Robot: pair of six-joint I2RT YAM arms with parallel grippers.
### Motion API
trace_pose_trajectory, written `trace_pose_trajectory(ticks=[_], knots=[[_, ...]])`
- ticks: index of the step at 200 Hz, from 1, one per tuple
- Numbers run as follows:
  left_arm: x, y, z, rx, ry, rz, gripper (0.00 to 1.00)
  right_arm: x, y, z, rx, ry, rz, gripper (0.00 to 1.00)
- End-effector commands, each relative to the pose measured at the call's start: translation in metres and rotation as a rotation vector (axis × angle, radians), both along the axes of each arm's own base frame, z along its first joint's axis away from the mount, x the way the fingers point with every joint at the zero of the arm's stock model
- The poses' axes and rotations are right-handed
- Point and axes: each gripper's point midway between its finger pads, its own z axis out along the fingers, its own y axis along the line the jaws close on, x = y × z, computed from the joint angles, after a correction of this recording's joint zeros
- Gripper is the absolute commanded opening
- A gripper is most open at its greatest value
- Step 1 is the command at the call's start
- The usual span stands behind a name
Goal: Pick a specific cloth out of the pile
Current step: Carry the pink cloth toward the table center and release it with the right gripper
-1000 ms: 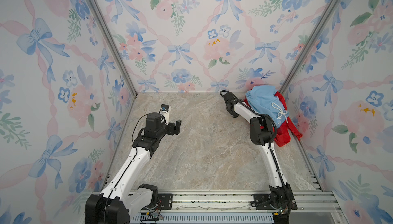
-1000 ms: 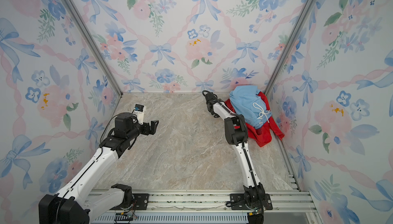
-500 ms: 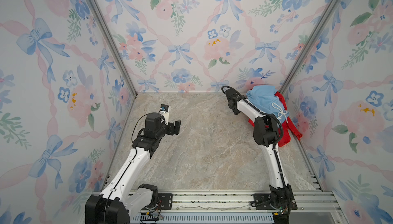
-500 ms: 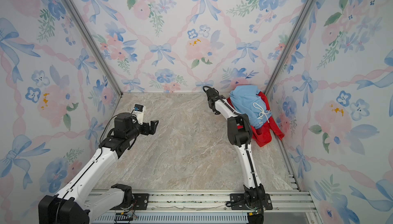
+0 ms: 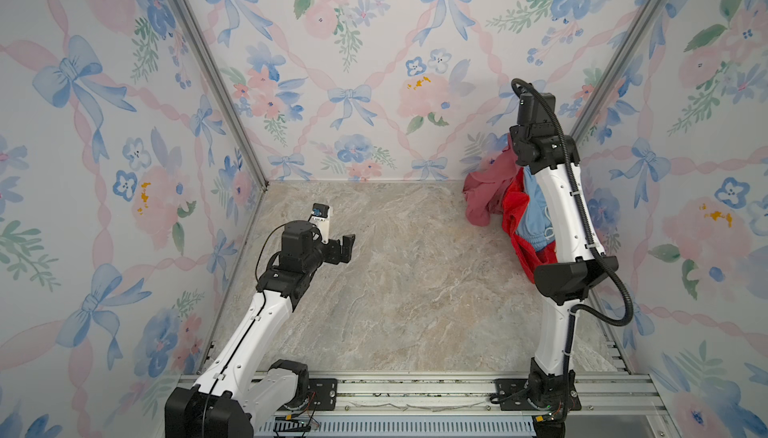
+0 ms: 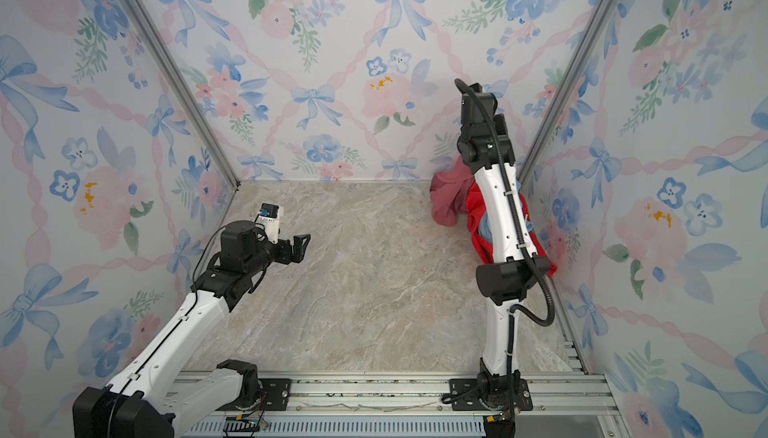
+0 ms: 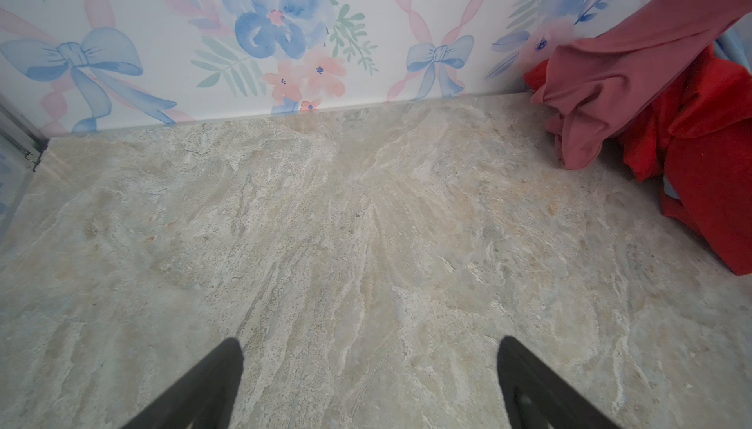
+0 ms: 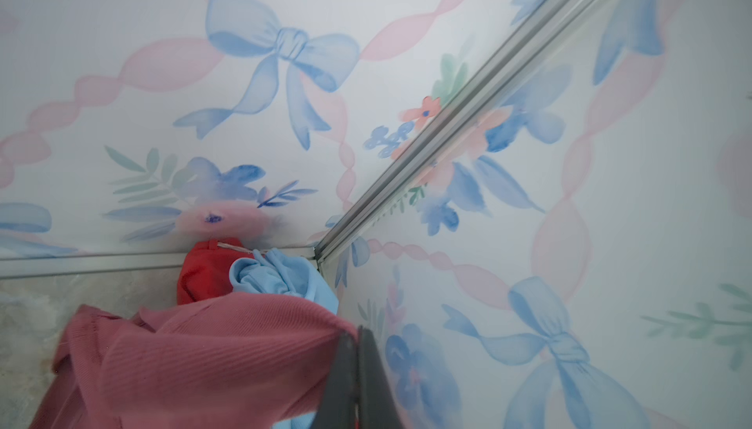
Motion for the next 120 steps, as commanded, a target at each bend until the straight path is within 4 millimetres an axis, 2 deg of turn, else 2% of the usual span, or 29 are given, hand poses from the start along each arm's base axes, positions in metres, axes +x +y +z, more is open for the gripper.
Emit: trace_pose_trajectory(ticks=[1, 22, 35, 45, 54, 79, 99, 105, 120], knots=[[-0.002, -0.001, 0.005, -0.028, -0.017, -0.008, 0.98, -0.048, 0.032, 0.103, -0.003, -0.292, 0.077, 0.00], [-0.004, -0.005, 0.010, -0.041, -0.032, -0.026, 0.98, -0.077, 0.072, 0.152, 0.056, -0.454, 0.208, 0.00], [-0.005, -0.006, 0.013, -0.048, -0.045, -0.036, 0.98, -0.095, 0.107, 0.177, 0.108, -0.545, 0.325, 0.00], [-0.006, -0.007, 0.016, -0.052, -0.056, -0.042, 0.98, -0.106, 0.128, 0.187, 0.139, -0.582, 0.390, 0.00], [-0.008, -0.007, 0.018, -0.054, -0.069, -0.043, 0.98, -0.113, 0.151, 0.187, 0.184, -0.587, 0.468, 0.00], [-0.011, -0.003, 0.029, -0.054, -0.118, -0.029, 0.98, -0.109, 0.215, 0.157, 0.404, -0.497, 0.726, 0.00], [-0.017, 0.002, 0.043, -0.051, -0.164, -0.009, 0.98, -0.090, 0.266, 0.116, 0.597, -0.372, 0.866, 0.00], [-0.021, 0.004, 0.031, -0.047, -0.142, -0.005, 0.98, -0.084, 0.282, 0.104, 0.632, -0.337, 0.903, 0.00], [-0.030, 0.012, 0.032, -0.051, -0.134, 0.037, 0.98, -0.072, 0.321, 0.078, 0.704, -0.287, 0.957, 0.00]])
